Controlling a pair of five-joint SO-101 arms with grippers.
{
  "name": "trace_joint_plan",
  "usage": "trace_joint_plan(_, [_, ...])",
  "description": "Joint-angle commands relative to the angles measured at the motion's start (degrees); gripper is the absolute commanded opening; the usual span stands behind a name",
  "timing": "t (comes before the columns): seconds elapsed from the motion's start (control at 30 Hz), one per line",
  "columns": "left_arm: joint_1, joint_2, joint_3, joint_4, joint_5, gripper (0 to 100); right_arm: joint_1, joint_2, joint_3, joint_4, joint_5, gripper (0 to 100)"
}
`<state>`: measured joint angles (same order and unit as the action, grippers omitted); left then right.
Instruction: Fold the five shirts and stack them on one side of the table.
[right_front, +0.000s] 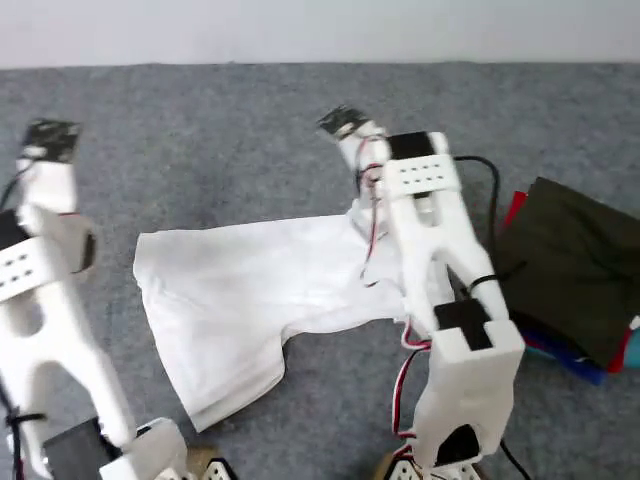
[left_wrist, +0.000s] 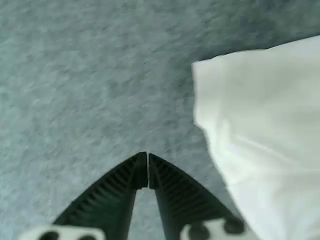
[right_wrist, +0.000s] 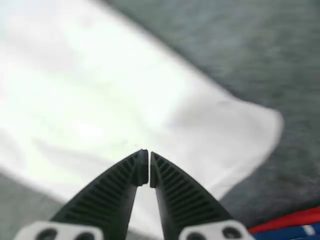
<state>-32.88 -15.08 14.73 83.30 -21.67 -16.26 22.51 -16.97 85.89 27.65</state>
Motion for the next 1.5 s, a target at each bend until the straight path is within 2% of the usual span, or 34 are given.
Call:
trace_joint_plan(0.0, [-6.8, 2.5, -2.1, -2.6, -3.5, 2, -5.5, -4.8, -2.2, 6.7, 0.0, 1.5])
trace_joint_plan(0.1, [-10.5, 8.4, -2.4, -4.7, -6.9, 2, -11.8, -5.4, -2.1, 11.6, 0.0, 1.6])
trace_joint_plan(0.2, [-12.4, 13.9, -3.3, -4.0, -9.4, 2, -21.2, -5.3, -1.8, 16.4, -0.3, 3.9])
trace_joint_plan(0.37, [-15.4, 19.2, -8.8, -1.1, -10.3, 2, -34.3, -5.4, -0.6, 16.6, -0.5, 13.8])
trace_joint_plan(0.63, [-17.9, 21.1, -16.6, 2.6, -13.3, 2, -47.7, -6.1, 2.5, 13.6, -3.7, 15.4])
trace_joint_plan(0.8, [-19.6, 21.2, -16.7, 3.3, -14.5, 2, -51.1, -10.2, 9.4, 6.5, -5.2, 15.6])
trace_joint_plan(0.97, [-22.6, 21.2, -16.7, 3.3, -16.3, 2, -54.5, -12.8, 18.5, -3.0, -6.6, 22.9])
trace_joint_plan(1.17, [-25.2, 21.0, -16.7, 3.2, -17.8, 2, -57.7, -12.5, 24.4, -11.3, -6.6, 22.9])
trace_joint_plan(1.47, [-25.3, 20.7, -16.7, 3.3, -17.8, 2, -56.9, -1.4, 25.5, -18.2, -6.5, 22.7])
